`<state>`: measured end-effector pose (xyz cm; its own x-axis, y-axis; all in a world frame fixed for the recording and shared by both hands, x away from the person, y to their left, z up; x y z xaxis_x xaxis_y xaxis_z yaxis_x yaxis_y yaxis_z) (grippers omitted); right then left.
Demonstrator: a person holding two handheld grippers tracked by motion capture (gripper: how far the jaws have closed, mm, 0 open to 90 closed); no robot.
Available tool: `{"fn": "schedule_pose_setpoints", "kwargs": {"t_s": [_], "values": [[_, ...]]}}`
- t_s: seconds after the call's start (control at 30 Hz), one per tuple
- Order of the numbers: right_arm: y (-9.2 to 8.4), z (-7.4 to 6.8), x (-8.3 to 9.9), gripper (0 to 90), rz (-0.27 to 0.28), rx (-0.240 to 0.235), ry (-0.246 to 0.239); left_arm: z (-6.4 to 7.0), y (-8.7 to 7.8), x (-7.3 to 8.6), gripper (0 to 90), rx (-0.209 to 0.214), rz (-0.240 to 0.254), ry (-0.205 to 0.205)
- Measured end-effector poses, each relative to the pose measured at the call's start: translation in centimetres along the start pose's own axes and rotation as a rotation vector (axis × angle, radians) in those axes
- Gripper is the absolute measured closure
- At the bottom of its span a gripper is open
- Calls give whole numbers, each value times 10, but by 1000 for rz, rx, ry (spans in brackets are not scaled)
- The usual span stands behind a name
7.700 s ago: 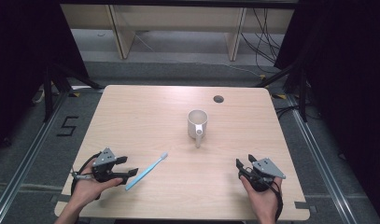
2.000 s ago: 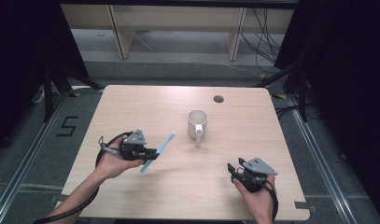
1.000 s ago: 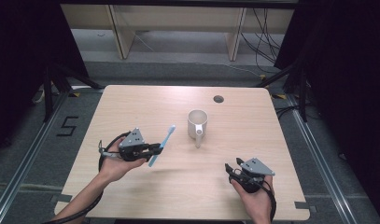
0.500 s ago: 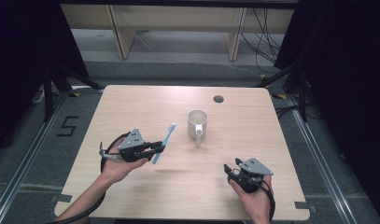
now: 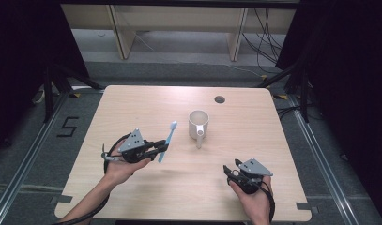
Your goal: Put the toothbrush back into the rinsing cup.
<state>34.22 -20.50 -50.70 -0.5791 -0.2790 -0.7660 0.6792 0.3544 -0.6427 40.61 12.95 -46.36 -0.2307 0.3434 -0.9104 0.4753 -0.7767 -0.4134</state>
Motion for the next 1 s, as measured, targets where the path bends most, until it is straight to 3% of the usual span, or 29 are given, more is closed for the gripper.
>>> {"fn": "schedule_pose_setpoints", "kwargs": {"t_s": [0.03,0.07,0.1,0.13,0.17,0.2,0.3,0.33,0.4,0.5,0.73,0.8,0.9,0.93,1.0], "values": [[0,3,-1,481,18,13,-41,0,0,0,783,1,3,2],[0,3,-1,481,18,13,-41,0,1,0,783,1,8,-1],[-1,-1,0,481,1,-1,6,1,1,1,783,1,12,-3],[-1,-2,0,481,-1,-2,13,1,2,1,783,2,17,-8],[0,-1,-1,481,8,-3,-12,1,4,1,784,11,37,-13],[1,0,-2,480,18,-8,-34,2,3,1,784,1,27,-11],[0,-2,-3,479,20,-7,-35,2,5,1,784,-2,34,-7],[0,-4,-3,479,18,-10,-15,3,5,1,784,-2,36,-6],[0,-3,-5,478,35,-3,-44,3,5,1,784,-3,41,-4],[0,-5,-5,477,31,-22,-26,3,5,0,784,-4,43,0],[-1,-4,-8,476,63,-15,-47,3,8,2,784,-6,47,3],[-1,-9,-8,476,54,-38,0,3,10,1,784,2,66,6],[0,-9,-11,475,67,-41,-34,3,10,1,784,-7,56,14],[-1,-12,-11,475,54,-46,-3,3,11,0,784,-2,69,14],[-1,-11,-14,473,73,-46,-31,3,9,-1,784,-10,63,18]]}}
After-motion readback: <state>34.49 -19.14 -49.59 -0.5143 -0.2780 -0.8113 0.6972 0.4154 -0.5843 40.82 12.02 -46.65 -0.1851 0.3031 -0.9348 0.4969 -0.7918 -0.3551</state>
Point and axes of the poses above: each handheld gripper's, and its own axes: y roughly forward along the jaws, x roughly out of its underside, z roughly to its right, the point moved 3 cm from there along y, roughly forward along the jaws, and after that the axes turned 8 degrees about -z, right-handed, at the moved point
